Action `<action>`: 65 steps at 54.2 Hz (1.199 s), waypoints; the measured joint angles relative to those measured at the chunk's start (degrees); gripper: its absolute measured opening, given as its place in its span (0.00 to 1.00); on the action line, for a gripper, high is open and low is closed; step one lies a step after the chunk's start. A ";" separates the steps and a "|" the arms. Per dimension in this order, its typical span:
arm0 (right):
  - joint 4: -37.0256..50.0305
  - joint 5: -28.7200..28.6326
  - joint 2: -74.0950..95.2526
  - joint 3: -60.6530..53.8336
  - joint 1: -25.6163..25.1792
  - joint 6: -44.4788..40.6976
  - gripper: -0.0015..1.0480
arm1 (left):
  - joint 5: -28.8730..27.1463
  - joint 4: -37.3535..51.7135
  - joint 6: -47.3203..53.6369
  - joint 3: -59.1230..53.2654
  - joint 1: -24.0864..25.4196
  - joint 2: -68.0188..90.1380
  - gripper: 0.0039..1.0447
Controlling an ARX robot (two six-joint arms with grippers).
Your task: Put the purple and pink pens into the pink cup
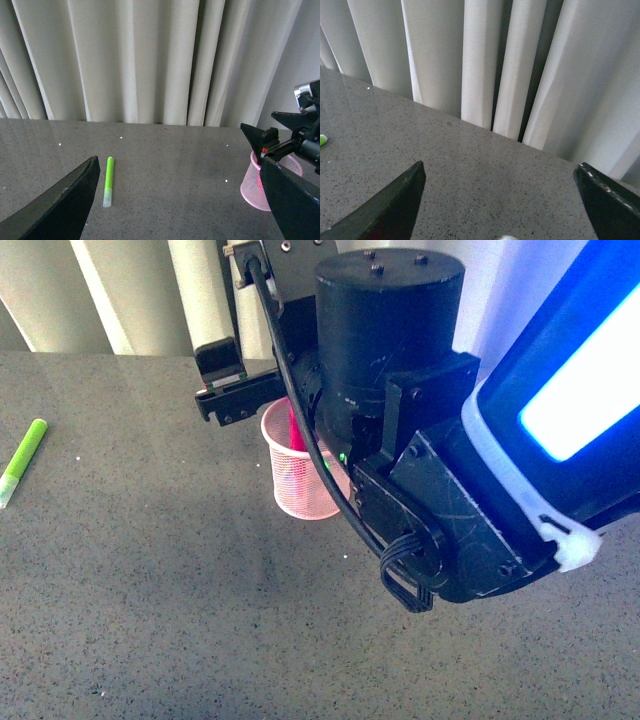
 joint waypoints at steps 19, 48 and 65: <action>-16.39 6.34 -25.83 -11.93 -5.55 5.79 0.93 | 0.00 0.00 0.00 0.00 0.00 0.00 0.94; -8.70 10.27 -44.74 -33.29 -14.80 4.85 0.58 | -0.13 0.00 0.00 0.00 0.00 -0.02 0.94; -8.81 3.15 -59.80 -48.50 -22.84 3.56 0.04 | -0.04 0.00 0.00 0.00 0.00 0.00 0.94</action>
